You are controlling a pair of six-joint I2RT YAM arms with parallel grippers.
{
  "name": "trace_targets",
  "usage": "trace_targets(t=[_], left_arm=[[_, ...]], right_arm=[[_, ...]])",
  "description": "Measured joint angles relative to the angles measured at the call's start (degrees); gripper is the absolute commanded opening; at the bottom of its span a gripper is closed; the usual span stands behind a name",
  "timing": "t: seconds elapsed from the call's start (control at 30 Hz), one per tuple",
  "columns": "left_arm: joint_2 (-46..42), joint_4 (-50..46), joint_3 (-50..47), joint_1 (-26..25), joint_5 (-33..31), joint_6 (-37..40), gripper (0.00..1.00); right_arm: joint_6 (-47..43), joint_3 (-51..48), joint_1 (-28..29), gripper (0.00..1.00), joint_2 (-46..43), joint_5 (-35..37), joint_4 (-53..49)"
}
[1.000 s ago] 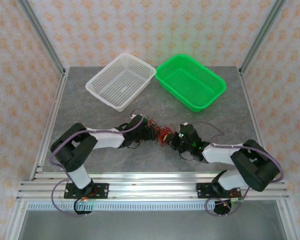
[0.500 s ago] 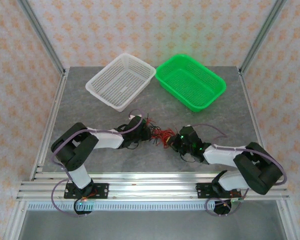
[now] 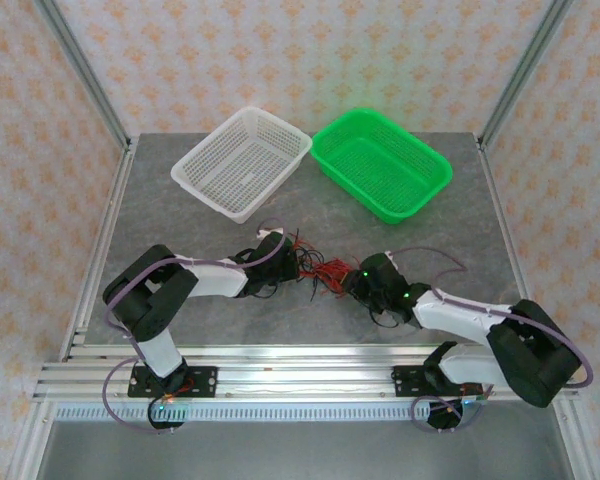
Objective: Untangle the cables
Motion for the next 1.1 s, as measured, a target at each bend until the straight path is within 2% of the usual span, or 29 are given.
trace_targets(t=[0.13, 0.3, 0.4, 0.53, 0.67, 0.8, 0.97, 1.1], left_arm=[[-1.57, -1.53, -0.76, 1.01, -3.50, 0.20, 0.00], [-6.16, -6.67, -3.06, 2.47, -7.67, 0.28, 0.00], [-9.51, -9.22, -4.48, 2.69, -8.37, 0.37, 0.00], [-12.92, -11.10, -5.53, 2.62, -8.39, 0.33, 0.00], [-14.14, -11.80, -5.68, 1.51, -8.41, -0.04, 0.00], [-14.14, -11.96, -5.68, -0.02, -8.22, -0.94, 0.00], [-14.14, -11.96, -5.68, -0.72, -8.00, -1.36, 0.00], [-14.14, -11.96, -5.68, -0.72, -8.00, -1.62, 0.00]], right_arm=[[-1.33, 2.10, -0.02, 0.52, -0.57, 3.58, -6.19], [-3.39, 3.56, -0.13, 0.37, -0.02, 8.31, -12.24], [-5.01, 5.07, -0.13, 0.34, 2.34, 9.99, -13.97], [-8.44, 7.56, -0.13, 0.42, 3.61, 9.49, -14.25], [-10.64, 10.12, 0.42, 0.55, 3.19, 4.83, -12.46], [-9.27, 11.30, 5.20, 0.68, 3.34, 0.61, -8.63], [-5.55, 14.19, 12.24, 0.70, 9.55, -0.63, -3.91], [-2.62, 14.73, 13.66, 0.69, 14.19, 0.22, -1.27]])
